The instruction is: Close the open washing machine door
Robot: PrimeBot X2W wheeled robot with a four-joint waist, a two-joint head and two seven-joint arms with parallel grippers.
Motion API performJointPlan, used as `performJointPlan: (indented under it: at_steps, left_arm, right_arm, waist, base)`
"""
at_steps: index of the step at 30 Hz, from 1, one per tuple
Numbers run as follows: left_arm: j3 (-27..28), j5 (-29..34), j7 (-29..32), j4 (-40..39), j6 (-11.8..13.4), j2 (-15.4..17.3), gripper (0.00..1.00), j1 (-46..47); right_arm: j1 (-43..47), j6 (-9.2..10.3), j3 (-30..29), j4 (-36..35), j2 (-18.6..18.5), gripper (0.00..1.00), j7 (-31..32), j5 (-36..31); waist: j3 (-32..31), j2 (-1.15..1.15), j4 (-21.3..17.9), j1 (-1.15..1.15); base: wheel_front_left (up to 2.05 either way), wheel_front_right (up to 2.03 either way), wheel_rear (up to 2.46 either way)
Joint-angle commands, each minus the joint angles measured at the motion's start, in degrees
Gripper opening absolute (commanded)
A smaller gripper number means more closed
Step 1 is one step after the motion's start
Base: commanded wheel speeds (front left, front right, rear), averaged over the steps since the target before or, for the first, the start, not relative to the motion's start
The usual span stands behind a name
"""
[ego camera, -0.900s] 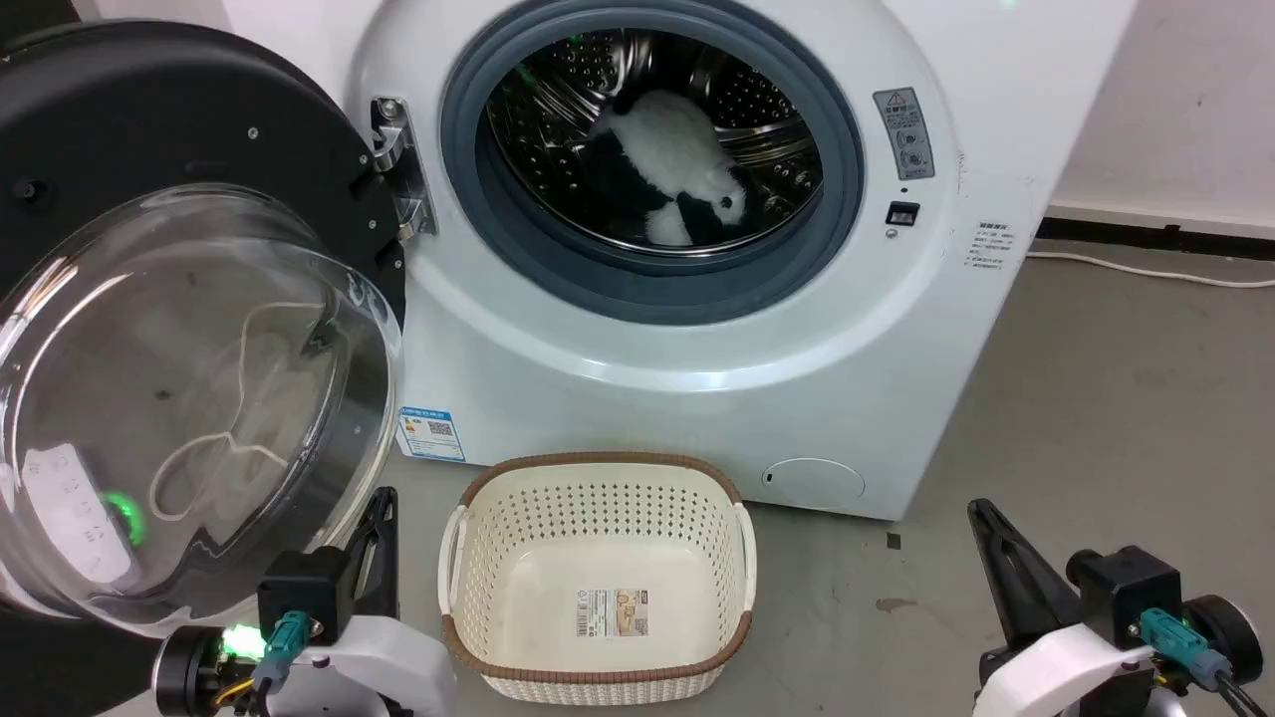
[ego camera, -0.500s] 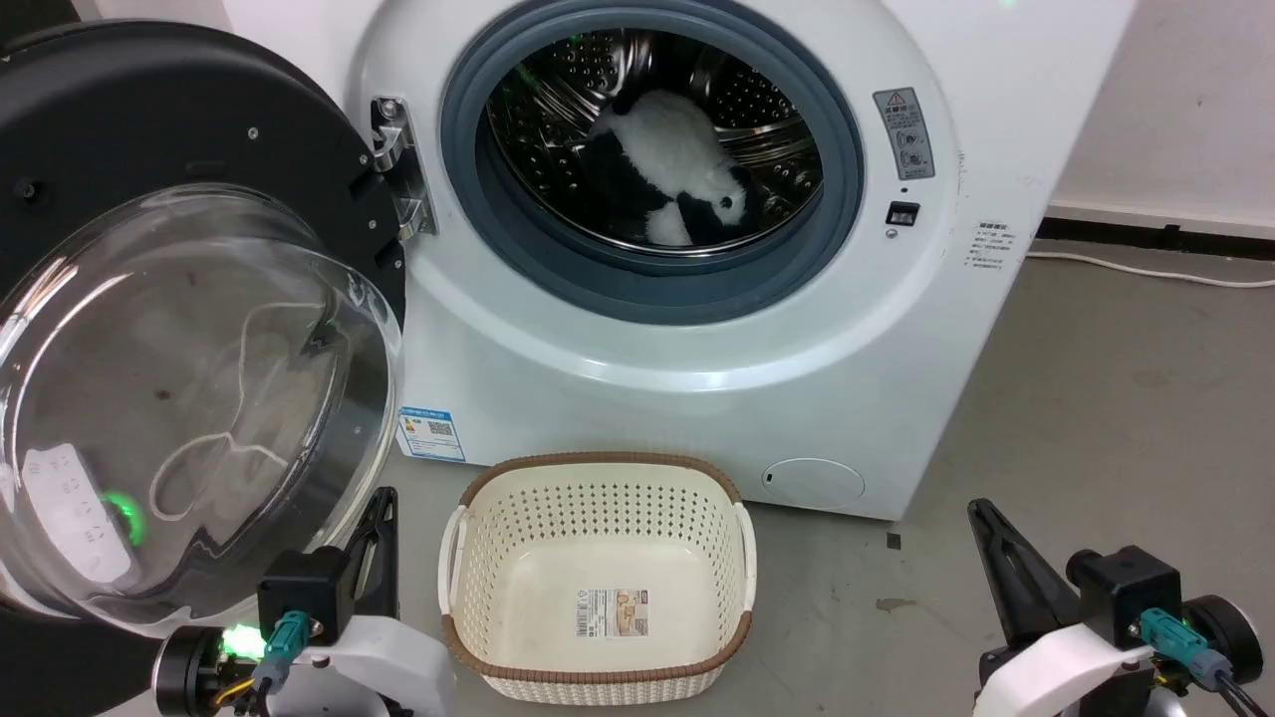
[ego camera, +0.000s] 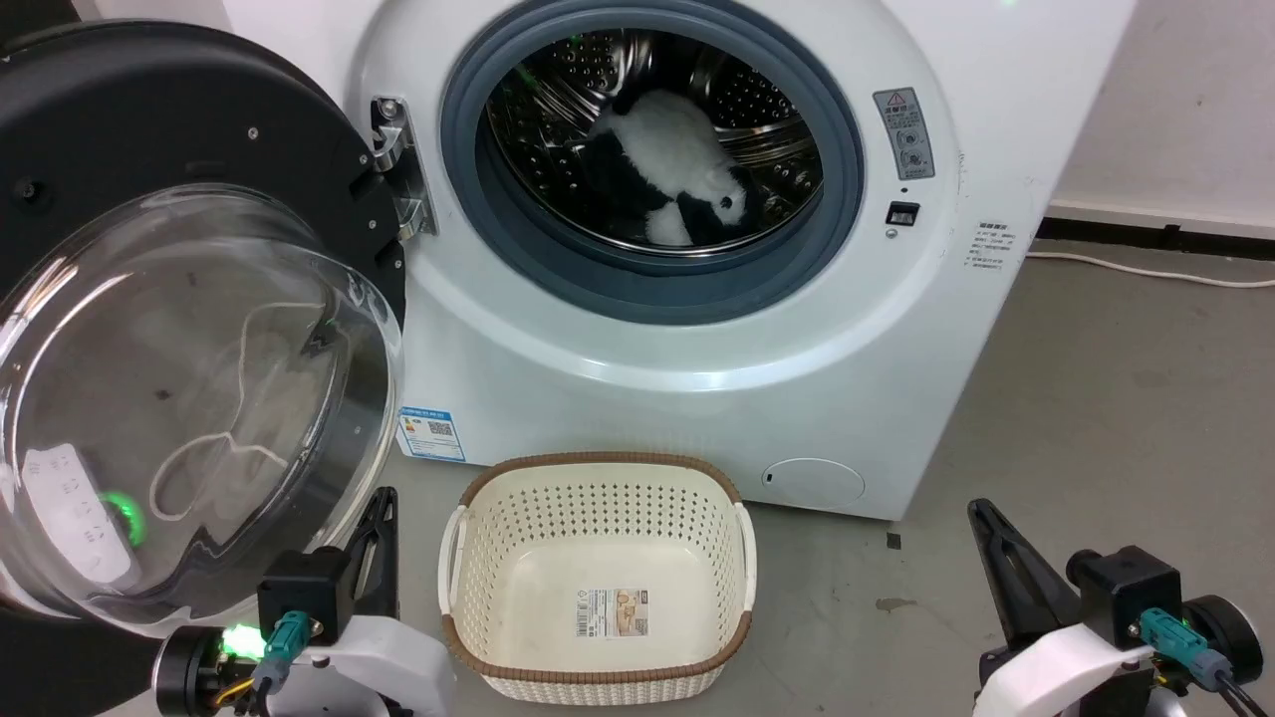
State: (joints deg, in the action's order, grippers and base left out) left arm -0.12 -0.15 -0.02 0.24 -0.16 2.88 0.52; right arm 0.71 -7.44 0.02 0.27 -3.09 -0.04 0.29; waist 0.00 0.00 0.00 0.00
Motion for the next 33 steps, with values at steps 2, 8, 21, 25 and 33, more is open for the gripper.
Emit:
performJointPlan:
  at_steps: [2,8,21,25,33]
  left_arm:
    - [0.12,0.15,0.02,-0.24,0.16,-0.01,0.00,-0.52]
    - [-0.01,0.00,-0.02,0.01,0.00,0.00,1.00,0.00]
    - [-0.95,0.04,-1.15,-0.04,0.32,0.10,1.00,0.18]
    - [-1.33,0.00,-1.63,-0.07,0.45,0.17,1.00,0.20]
    - [-2.19,-0.01,-2.59,-0.13,0.72,0.38,1.00,0.13]
  right_arm:
    - [-0.71,-0.05,-0.02,-0.27,0.22,0.00,0.04,-0.29]
    - [0.00,0.00,-0.01,0.00,0.00,1.00,-0.01,0.02]
    - [0.26,0.00,-0.57,-0.05,0.01,1.00,-1.15,1.03]
    - [0.43,0.00,-0.78,-0.18,0.01,1.00,-1.63,1.23]
    - [1.00,-0.01,-0.45,-0.02,0.03,1.00,-2.58,1.08]
  waist:
    - [0.00,0.00,0.00,0.00]
    - [0.00,0.00,0.00,0.00]
    - [0.04,0.00,0.31,0.00]
    - [-0.02,0.00,0.88,0.00]
    - [-0.32,0.00,3.07,0.00]
  base:
    - [0.00,0.00,0.00]
    - [0.00,0.00,0.00]
    - [0.00,0.00,0.00]
    - [0.00,0.00,0.00]
    - [0.00,0.00,0.00]
